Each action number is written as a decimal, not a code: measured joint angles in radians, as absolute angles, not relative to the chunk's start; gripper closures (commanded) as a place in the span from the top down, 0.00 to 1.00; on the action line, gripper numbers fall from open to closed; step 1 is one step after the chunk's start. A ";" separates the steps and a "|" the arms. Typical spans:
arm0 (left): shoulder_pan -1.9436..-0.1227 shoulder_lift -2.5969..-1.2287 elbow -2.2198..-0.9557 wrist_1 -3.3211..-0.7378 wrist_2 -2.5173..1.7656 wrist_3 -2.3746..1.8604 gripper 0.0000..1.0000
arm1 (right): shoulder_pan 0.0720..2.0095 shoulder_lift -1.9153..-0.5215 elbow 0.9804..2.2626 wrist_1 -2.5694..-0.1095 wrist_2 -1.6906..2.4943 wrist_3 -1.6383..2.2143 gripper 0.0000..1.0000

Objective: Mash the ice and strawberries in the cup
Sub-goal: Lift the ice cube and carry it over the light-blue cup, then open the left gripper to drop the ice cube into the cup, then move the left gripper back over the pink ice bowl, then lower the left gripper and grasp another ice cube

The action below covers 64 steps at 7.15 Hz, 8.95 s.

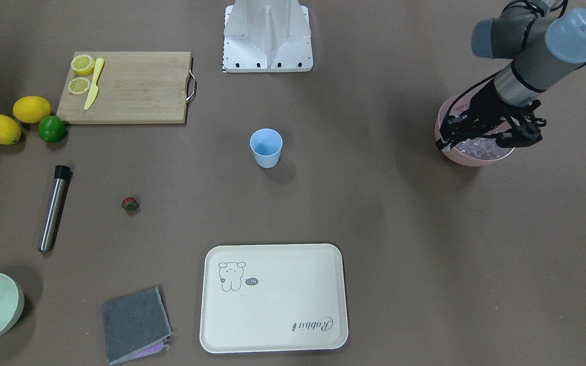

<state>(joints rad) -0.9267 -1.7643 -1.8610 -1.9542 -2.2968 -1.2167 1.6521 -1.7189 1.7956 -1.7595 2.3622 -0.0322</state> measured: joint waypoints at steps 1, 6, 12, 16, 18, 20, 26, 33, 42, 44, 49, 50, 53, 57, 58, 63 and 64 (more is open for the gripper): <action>-0.910 -1.844 -1.863 -1.885 -2.289 -1.257 0.21 | 1.652 -1.717 1.796 -1.759 2.363 -0.032 1.00; -0.604 -2.172 -1.836 -1.685 -1.995 -1.520 0.21 | 1.654 -1.714 1.818 -1.767 2.368 -0.029 1.00; -0.467 -2.323 -1.697 -1.679 -1.827 -1.582 0.24 | 1.665 -1.748 1.844 -1.766 2.368 -0.031 1.00; -0.459 -2.330 -1.688 -1.681 -1.820 -1.581 0.97 | 1.672 -1.765 1.852 -1.764 2.367 -0.032 1.00; -0.459 -2.327 -1.691 -1.680 -1.821 -1.578 0.97 | 1.672 -1.766 1.851 -1.763 2.367 -0.032 1.00; -0.465 -2.317 -1.701 -1.680 -1.823 -1.571 0.97 | 1.672 -1.766 1.850 -1.763 2.366 -0.032 1.00; -0.665 -1.913 -1.962 -1.686 -1.975 -1.152 0.97 | 1.672 -1.762 1.852 -1.763 2.367 -0.032 1.00; -0.949 -1.436 -1.935 -2.084 -2.213 -0.719 0.97 | 1.667 -1.739 1.849 -1.769 2.368 -0.027 1.00; -0.859 -1.408 -1.880 -2.338 -2.202 -0.919 0.83 | 1.666 -1.737 1.850 -1.769 2.367 -0.026 1.00; -0.835 -1.419 -1.882 -2.350 -2.199 -0.931 0.77 | 1.666 -1.736 1.851 -1.769 2.367 -0.026 1.00; -0.811 -1.415 -1.875 -2.353 -2.198 -0.928 0.67 | 1.666 -1.735 1.850 -1.769 2.367 -0.026 1.00; -0.811 -1.413 -1.873 -2.356 -2.198 -0.928 0.53 | 1.666 -1.736 1.851 -1.769 2.367 -0.026 1.00; -0.810 -1.404 -1.873 -2.364 -2.200 -0.928 0.50 | 1.666 -1.735 1.850 -1.769 2.367 -0.026 1.00; -0.809 -1.393 -1.865 -2.377 -2.199 -0.927 0.48 | 1.666 -1.733 1.849 -1.769 2.367 -0.026 1.00; -0.808 -1.394 -1.865 -2.381 -2.199 -0.930 0.41 | 1.666 -1.732 1.848 -1.769 2.367 -0.026 1.00; -0.799 -1.392 -1.862 -2.393 -2.198 -0.936 0.25 | 1.666 -1.736 1.850 -1.770 2.368 -0.025 1.00; -0.798 -1.392 -1.861 -2.393 -2.199 -0.935 0.23 | 1.666 -1.739 1.850 -1.770 2.368 -0.025 1.00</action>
<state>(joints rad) -0.7983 -1.3917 -1.8613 -2.3930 -2.1985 -0.9354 1.6659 -1.7387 1.8501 -1.7699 2.3685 -0.0246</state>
